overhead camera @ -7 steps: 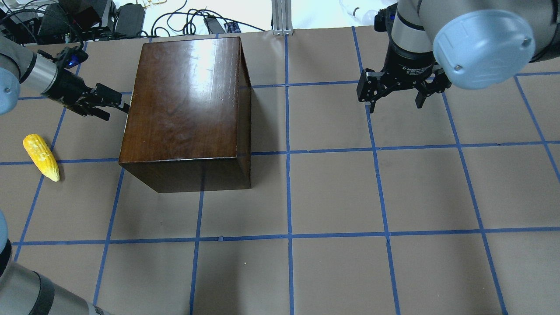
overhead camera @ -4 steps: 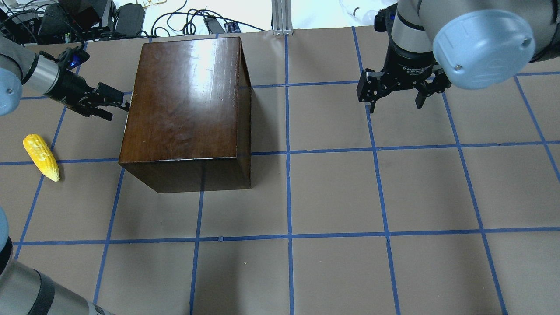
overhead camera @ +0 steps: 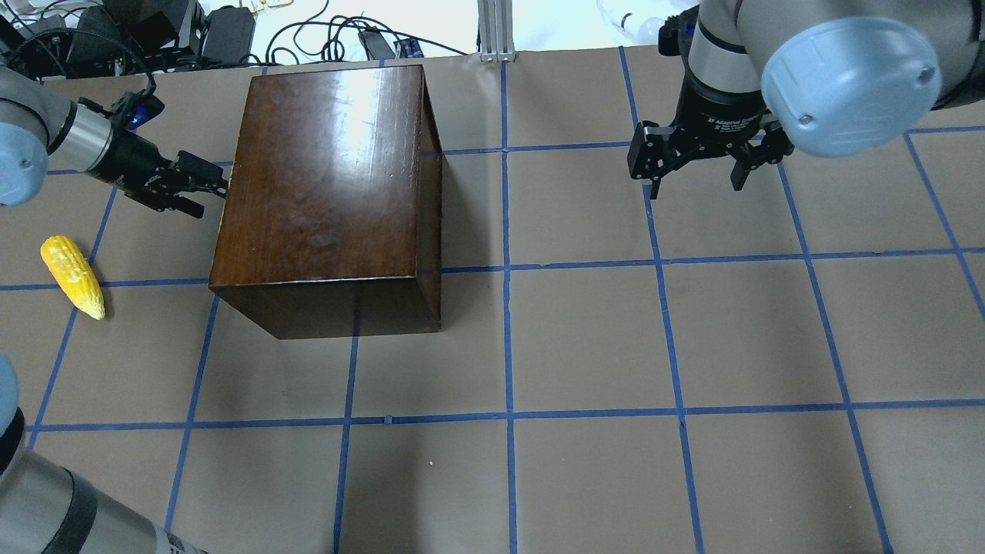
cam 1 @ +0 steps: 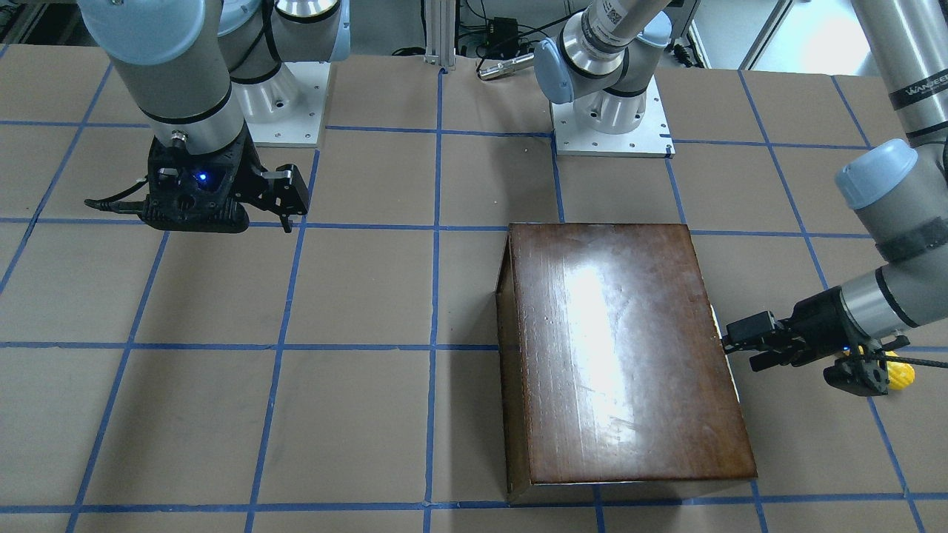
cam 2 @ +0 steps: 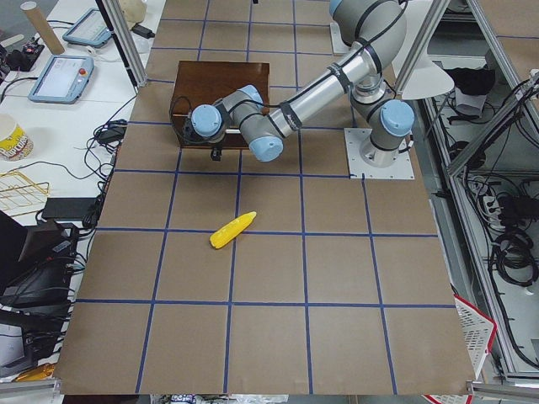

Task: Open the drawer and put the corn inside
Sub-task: 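Lower the left gripper and align it with the white drawer handle, then close the left gripper on the white drawer handle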

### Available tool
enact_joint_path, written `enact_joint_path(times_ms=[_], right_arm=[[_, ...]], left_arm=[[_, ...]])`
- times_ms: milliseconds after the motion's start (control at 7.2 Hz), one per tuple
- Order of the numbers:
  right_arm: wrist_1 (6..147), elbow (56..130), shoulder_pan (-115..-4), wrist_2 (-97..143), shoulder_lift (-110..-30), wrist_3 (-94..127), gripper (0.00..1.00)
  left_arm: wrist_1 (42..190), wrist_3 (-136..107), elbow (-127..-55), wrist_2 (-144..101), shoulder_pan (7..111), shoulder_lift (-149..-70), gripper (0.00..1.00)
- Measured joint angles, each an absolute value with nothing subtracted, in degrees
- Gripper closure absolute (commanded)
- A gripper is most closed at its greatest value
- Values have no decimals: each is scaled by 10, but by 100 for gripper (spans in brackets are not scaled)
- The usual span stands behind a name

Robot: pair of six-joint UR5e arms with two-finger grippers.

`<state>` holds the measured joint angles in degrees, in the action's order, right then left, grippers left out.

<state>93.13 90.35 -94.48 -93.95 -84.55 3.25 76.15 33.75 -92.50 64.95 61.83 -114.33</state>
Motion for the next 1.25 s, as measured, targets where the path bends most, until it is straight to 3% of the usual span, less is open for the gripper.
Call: enact_joint_path(times_ms=[1250], right_arm=[[931,904,-945,-940,-846,33,0]], left_arm=[[759,340,-942,648,619,-1146,0]])
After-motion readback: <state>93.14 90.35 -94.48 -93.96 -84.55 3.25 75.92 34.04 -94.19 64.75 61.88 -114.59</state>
